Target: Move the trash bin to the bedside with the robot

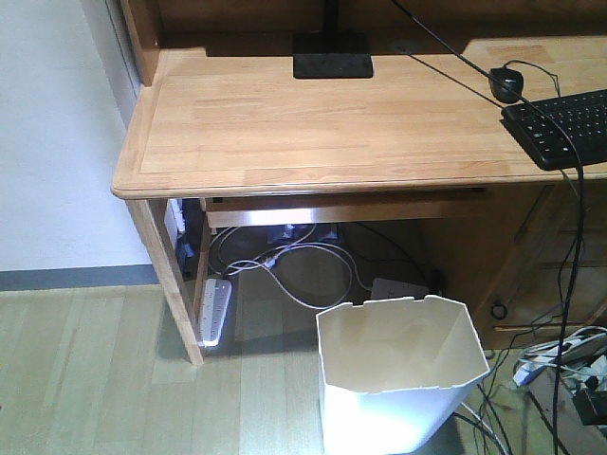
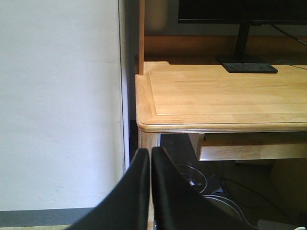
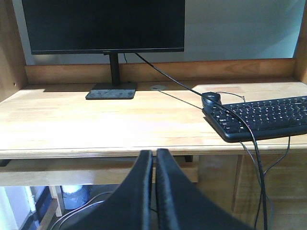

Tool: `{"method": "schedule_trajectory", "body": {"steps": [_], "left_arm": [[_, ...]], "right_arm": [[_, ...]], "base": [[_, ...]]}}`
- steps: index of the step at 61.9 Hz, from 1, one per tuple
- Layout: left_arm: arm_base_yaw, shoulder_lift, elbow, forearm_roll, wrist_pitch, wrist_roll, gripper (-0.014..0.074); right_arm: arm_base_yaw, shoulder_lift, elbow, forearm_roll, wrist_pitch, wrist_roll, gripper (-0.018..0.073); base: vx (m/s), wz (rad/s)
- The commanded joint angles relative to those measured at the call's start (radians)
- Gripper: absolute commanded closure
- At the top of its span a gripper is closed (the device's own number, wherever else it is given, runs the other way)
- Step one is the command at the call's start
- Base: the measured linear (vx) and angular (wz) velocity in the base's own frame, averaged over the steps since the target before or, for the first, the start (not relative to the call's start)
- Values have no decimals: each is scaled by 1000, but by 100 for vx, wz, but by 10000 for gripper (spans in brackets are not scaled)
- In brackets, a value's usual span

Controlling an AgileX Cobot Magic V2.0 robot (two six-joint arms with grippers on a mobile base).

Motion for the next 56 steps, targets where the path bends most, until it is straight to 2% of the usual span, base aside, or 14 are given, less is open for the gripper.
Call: {"method": "schedule_trajectory", "body": {"steps": [1, 17, 30, 43, 56], "left_arm": [[-4, -10, 29, -4, -70, -8, 602], [-4, -10, 29, -4, -70, -8, 602], [-4, -10, 29, -4, -70, -8, 602], [-4, -10, 29, -4, -70, -8, 602], [-4, -10, 29, -4, -70, -8, 602]], "right_arm": [[-6, -12, 19, -9, -73, -4, 563], [-6, -12, 19, -9, -94, -12, 564], [-6, -12, -1, -9, -293, -5, 564], [-6, 81, -118, -9, -279, -12, 564], [-6, 364, -283, -9, -189, -12, 564]], "base": [[0, 0], [0, 0], [0, 0], [0, 0], [0, 0]]}}
